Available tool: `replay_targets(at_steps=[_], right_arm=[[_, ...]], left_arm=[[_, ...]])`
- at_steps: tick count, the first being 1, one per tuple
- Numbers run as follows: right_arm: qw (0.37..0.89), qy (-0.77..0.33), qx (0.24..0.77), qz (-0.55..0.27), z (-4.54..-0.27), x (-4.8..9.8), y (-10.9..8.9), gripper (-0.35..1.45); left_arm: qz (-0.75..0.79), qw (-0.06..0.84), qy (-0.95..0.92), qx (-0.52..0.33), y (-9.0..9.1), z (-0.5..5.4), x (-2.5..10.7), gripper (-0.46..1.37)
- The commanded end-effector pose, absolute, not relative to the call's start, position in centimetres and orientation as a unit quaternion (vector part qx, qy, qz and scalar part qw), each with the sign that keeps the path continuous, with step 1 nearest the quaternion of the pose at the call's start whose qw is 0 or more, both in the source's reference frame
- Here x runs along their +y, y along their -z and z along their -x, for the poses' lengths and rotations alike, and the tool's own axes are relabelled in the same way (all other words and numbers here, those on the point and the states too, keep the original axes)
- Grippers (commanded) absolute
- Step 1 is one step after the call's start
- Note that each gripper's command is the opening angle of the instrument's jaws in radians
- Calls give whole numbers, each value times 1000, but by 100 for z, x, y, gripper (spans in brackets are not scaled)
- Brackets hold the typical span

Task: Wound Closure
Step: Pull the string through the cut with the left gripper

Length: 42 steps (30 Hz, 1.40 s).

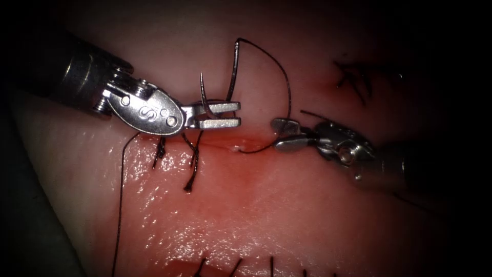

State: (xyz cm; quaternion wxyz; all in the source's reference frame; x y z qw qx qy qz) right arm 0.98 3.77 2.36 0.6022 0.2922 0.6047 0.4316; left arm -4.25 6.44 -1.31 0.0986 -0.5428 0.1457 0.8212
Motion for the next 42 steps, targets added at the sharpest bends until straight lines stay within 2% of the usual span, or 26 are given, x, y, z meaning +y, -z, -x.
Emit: replay_targets(at_steps=[1,12,20,31,42], right_arm=[[604,-427,606,-292,-94,378,-232,111],[605,-470,587,-262,-75,391,-189,110],[601,-487,578,-260,-74,393,-157,89],[571,-525,562,-285,-89,396,-138,96],[551,-553,547,-302,-104,396,-130,98]], left_arm=[[543,99,-822,141,134,423,643,-35],[500,49,-843,194,140,426,627,-35],[473,29,-851,226,124,435,617,-35],[452,-36,-846,282,101,445,601,-35],[439,-52,-842,308,94,457,590,-35]])
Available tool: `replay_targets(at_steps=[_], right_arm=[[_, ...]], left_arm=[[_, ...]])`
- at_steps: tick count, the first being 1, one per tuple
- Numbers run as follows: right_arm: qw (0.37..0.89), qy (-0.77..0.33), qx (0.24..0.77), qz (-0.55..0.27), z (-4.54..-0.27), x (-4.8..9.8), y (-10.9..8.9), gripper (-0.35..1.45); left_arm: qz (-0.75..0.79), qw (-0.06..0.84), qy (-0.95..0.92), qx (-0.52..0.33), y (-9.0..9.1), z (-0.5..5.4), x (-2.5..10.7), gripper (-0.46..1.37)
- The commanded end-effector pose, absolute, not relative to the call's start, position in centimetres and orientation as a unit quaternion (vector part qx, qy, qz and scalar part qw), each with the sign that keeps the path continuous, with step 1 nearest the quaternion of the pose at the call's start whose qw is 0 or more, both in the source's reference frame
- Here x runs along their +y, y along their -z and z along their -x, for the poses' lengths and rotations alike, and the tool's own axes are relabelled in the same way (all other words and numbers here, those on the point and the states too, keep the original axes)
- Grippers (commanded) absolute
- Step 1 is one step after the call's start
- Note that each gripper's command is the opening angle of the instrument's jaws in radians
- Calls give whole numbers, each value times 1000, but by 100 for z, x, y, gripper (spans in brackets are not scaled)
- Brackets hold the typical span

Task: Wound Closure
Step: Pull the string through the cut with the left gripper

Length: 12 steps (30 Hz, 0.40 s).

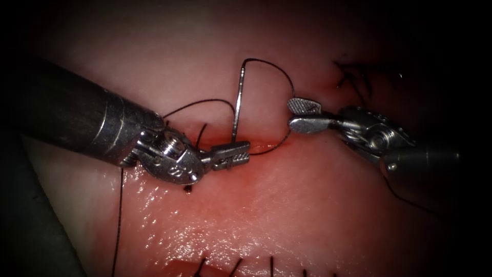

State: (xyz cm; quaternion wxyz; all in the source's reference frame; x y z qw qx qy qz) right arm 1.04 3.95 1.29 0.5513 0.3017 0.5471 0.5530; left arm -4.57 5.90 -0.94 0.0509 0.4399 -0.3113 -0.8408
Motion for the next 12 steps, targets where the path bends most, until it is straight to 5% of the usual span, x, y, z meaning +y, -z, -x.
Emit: replay_targets(at_steps=[1,12], right_arm=[[549,-555,546,-304,-105,396,-130,98],[549,-555,546,-303,-106,395,-130,99]], left_arm=[[-438,55,842,-309,94,457,590,-35],[-440,55,841,-310,95,457,589,-35]])
